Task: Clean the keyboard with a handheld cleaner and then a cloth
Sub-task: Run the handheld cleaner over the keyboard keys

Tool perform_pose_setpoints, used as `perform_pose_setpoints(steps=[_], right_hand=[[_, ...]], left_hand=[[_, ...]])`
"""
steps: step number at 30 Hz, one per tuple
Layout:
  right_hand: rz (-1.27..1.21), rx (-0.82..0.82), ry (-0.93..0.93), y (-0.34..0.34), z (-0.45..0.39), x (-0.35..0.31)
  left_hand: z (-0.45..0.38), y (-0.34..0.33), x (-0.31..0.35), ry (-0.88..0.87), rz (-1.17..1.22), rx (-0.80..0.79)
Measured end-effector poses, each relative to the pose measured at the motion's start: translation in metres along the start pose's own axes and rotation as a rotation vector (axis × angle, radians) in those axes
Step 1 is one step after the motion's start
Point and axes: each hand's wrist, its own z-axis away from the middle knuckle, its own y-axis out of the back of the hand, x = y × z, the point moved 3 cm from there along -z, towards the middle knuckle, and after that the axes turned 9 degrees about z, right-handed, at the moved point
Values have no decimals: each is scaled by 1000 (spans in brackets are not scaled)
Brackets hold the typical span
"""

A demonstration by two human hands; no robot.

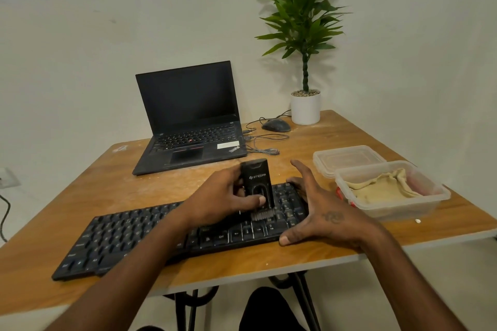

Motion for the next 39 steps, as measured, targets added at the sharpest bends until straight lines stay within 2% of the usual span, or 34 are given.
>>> perform_pose_setpoints(steps=[3, 6, 11, 15, 21, 26, 35, 39], right_hand=[[-8, 0, 3, 0, 0, 1], [-15, -9, 8, -1, -1, 1], [-12, -7, 6, -2, -2, 2], [-4, -14, 9, -1, -2, 2], [-3, -13, 22, -1, -4, 1], [-14, -15, 34, -2, -3, 2], [-4, -18, 23, -2, -4, 1], [-7, -19, 31, -3, -4, -1]], left_hand=[[16, -2, -5, -11, 22, -18], [16, -1, -10, -21, -16, 29], [-4, 5, -15, -119, -247, 257], [-8, 19, -27, -67, -250, 361], [15, 32, -28, -25, -169, 270], [38, 21, -26, -1, 22, 113], [28, 28, -28, -91, -249, 347], [27, 38, -30, -49, -232, 346]])
